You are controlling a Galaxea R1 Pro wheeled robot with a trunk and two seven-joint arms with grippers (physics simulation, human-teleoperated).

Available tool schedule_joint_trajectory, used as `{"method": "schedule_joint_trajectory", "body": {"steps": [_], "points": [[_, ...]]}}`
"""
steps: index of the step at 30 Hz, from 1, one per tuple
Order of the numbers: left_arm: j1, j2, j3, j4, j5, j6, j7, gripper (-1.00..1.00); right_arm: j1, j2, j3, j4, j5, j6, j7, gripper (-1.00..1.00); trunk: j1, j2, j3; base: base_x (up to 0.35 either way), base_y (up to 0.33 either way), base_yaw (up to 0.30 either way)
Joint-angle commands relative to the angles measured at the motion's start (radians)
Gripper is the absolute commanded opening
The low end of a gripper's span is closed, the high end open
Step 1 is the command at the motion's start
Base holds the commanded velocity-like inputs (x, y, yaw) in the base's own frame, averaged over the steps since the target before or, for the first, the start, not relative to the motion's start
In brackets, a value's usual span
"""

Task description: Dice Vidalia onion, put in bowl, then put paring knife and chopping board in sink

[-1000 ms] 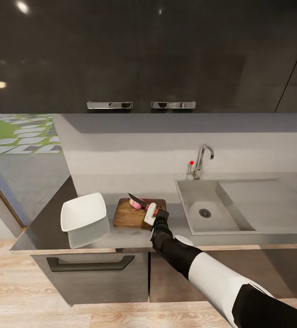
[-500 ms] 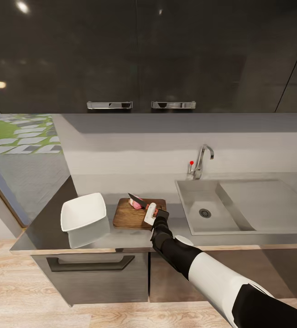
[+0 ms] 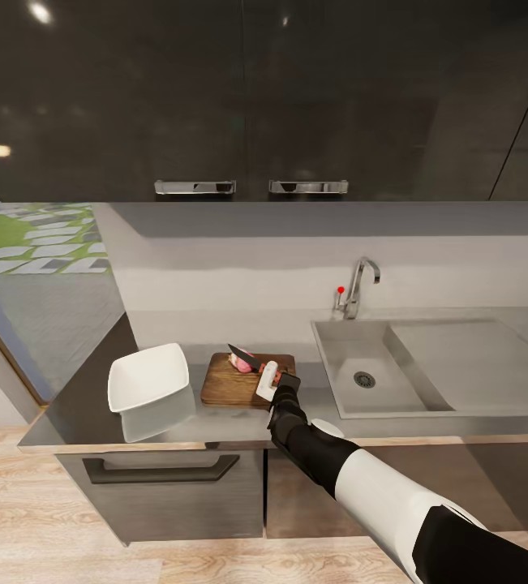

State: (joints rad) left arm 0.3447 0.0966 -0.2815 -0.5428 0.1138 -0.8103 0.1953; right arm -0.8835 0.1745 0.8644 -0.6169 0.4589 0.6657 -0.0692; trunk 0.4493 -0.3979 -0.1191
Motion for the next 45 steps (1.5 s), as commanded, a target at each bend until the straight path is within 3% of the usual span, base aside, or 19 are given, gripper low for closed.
{"method": "schedule_joint_trajectory", "body": {"steps": [1,45], "points": [[0.0,0.002,-0.008,0.0,0.01,-0.001,0.004,1.0,-0.002,0.0,0.005,0.0,-0.002,0.006,-0.004,-1.0,0.001,-0.002,-0.002,0.0,0.0,0.0],[-0.001,0.002,-0.009,0.004,0.009,-0.001,0.004,1.0,-0.002,0.0,0.005,0.006,-0.002,0.006,-0.004,-1.0,0.001,-0.002,-0.002,0.0,0.0,0.0]]}}
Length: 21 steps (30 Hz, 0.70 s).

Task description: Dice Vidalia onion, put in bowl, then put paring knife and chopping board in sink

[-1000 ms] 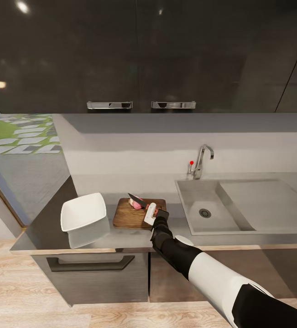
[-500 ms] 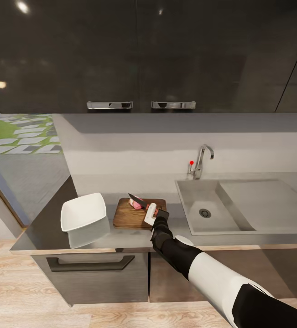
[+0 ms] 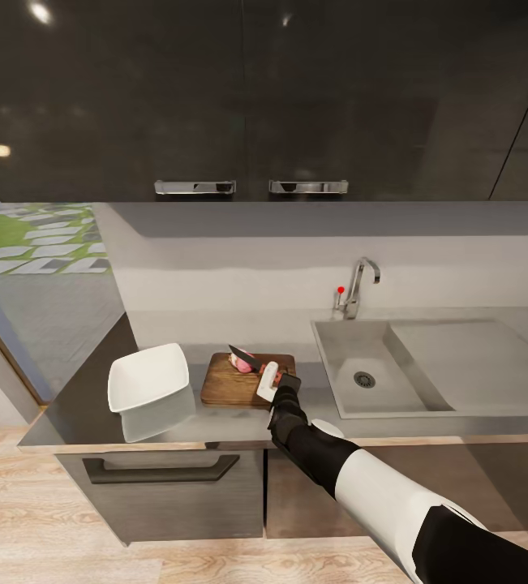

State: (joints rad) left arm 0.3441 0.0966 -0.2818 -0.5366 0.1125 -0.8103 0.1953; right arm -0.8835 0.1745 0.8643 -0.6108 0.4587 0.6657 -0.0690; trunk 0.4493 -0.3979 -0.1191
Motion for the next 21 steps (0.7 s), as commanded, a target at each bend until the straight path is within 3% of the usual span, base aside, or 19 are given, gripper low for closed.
{"method": "schedule_joint_trajectory", "body": {"steps": [1,21], "points": [[0.0,0.002,-0.008,-0.002,0.01,-0.001,0.004,1.0,-0.002,0.0,0.005,0.0,-0.002,0.006,-0.004,-1.0,0.001,-0.002,-0.002,0.0,0.0,0.0],[0.0,0.002,-0.009,-0.002,0.01,-0.001,0.004,1.0,0.0,0.0,0.005,0.0,-0.003,0.006,-0.003,-1.0,0.001,-0.002,-0.002,0.0,0.0,0.0]]}}
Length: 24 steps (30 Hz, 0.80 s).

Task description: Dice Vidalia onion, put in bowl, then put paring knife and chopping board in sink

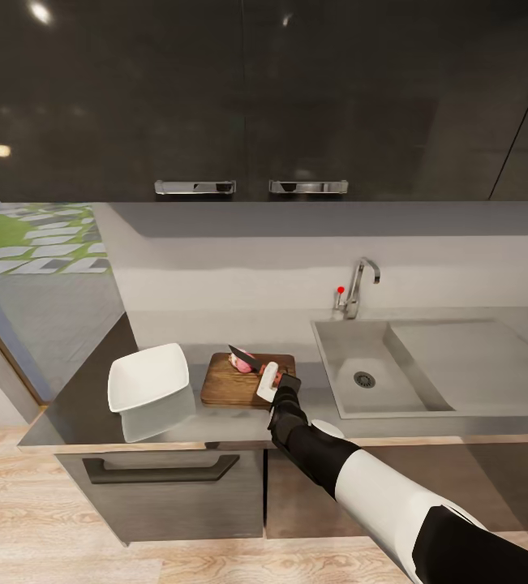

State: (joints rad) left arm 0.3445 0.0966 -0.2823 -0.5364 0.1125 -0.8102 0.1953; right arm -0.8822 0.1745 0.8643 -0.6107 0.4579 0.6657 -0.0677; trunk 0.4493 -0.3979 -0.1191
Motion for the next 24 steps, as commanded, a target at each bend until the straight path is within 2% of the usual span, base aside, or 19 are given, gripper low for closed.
{"method": "schedule_joint_trajectory", "body": {"steps": [1,24], "points": [[0.0,0.002,-0.008,-0.002,0.01,-0.001,0.004,1.0,-0.002,0.0,0.005,0.0,-0.001,0.006,-0.004,-1.0,0.001,-0.002,-0.002,0.0,0.0,0.0],[0.0,0.002,-0.008,-0.001,0.01,-0.001,0.004,1.0,-0.001,0.0,0.005,0.001,-0.002,0.006,-0.004,-1.0,0.001,-0.002,-0.002,0.0,0.0,0.0]]}}
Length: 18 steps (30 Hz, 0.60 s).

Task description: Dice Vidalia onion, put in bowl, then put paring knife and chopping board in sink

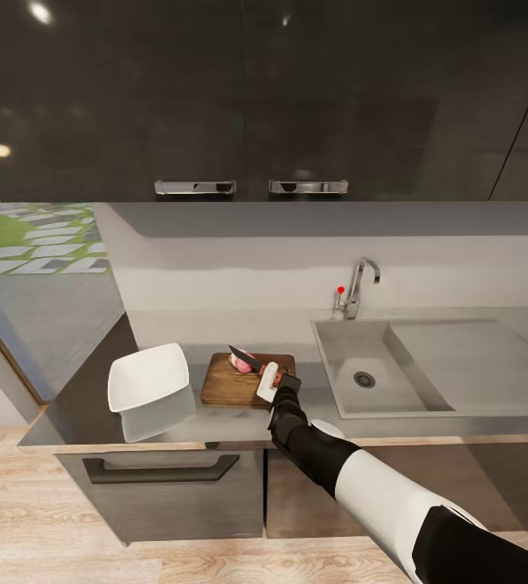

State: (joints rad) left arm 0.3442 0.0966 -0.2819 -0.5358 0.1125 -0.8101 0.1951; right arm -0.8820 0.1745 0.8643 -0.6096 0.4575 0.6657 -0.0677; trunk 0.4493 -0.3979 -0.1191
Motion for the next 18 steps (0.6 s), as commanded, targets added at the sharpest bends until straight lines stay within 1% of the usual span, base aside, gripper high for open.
{"method": "schedule_joint_trajectory", "body": {"steps": [1,11,18], "points": [[0.0,0.002,-0.009,-0.002,0.01,-0.001,0.004,1.0,-0.002,0.0,0.005,0.0,-0.002,0.006,-0.004,-1.0,0.001,-0.002,-0.002,0.0,0.0,0.0],[0.0,0.002,-0.009,-0.001,0.01,-0.001,0.004,1.0,-0.001,0.0,0.005,0.001,-0.002,0.006,-0.004,-1.0,0.001,-0.002,-0.002,0.0,0.0,0.0],[0.001,0.002,-0.009,-0.001,0.01,-0.001,0.003,1.0,0.01,0.0,0.005,0.001,-0.001,0.008,-0.004,-1.0,0.001,-0.002,-0.002,0.0,0.0,0.0]]}}
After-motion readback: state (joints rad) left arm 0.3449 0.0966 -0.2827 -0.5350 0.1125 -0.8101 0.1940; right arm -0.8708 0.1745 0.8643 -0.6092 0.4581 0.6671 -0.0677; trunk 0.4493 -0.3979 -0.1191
